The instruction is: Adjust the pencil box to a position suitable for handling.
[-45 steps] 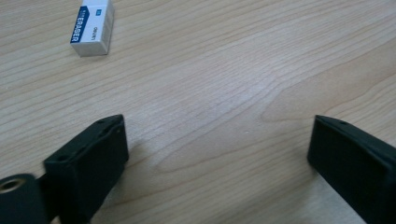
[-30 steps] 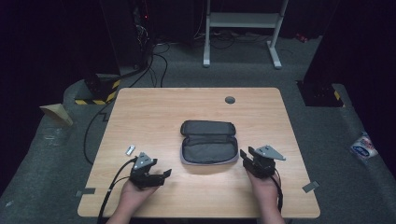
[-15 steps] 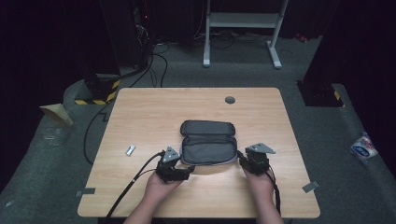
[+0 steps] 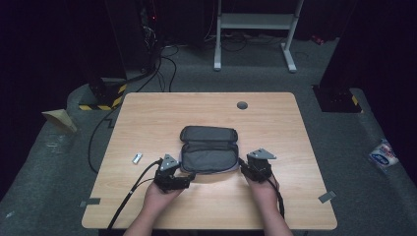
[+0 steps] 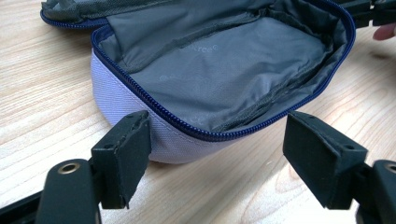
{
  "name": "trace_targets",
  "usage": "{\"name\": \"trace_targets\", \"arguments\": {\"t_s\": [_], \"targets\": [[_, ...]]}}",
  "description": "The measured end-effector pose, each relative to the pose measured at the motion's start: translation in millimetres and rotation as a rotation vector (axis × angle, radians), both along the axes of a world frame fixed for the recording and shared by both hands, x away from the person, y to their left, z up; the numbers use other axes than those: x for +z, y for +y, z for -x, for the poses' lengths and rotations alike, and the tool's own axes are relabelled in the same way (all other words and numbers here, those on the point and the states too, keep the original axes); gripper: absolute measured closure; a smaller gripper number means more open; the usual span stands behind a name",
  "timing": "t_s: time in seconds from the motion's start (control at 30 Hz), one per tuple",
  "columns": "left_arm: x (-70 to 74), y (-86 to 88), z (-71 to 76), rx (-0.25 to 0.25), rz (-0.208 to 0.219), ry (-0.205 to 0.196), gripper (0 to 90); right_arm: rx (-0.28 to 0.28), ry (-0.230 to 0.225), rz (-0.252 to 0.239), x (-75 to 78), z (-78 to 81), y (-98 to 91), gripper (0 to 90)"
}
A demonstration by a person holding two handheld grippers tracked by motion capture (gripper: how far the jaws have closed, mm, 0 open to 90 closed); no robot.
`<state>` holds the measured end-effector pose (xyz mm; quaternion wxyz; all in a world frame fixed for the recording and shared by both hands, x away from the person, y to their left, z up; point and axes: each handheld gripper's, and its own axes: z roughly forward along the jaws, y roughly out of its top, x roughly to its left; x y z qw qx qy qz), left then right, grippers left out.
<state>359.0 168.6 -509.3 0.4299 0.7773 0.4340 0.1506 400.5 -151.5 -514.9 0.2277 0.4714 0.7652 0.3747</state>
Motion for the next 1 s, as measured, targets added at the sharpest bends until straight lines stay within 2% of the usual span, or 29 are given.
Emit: {"name": "trace_targets", "arguments": {"t_s": [0.17,0.33,0.43,0.57,0.8,1.0], "targets": [[-0.8,0.2,0.5,0.007,-0.008,-0.005,25.0,-0.007,0.006,-0.014,0.4,-0.8,-2.0,58.0],[1.9,3.1,3.9,0.016,-0.045,-0.029,24.8,-0.017,-0.008,-0.024,3.3,0.9,-6.5,56.7],[5.1,6.2,6.4,0.022,-0.046,-0.042,24.8,-0.024,-0.015,-0.03,4.4,1.9,-9.9,56.4],[9.1,16.0,10.0,0.04,-0.059,-0.065,24.8,-0.047,-0.02,-0.038,5.8,4.3,-16.7,55.9],[5.8,40.0,15.4,0.059,-0.067,-0.057,25.1,-0.071,-0.013,-0.049,4.8,12.1,-28.6,54.4],[0.2,59.6,19.1,0.074,-0.098,-0.056,25.2,-0.075,-0.002,-0.028,1.7,23.7,-34.1,53.2]]}}
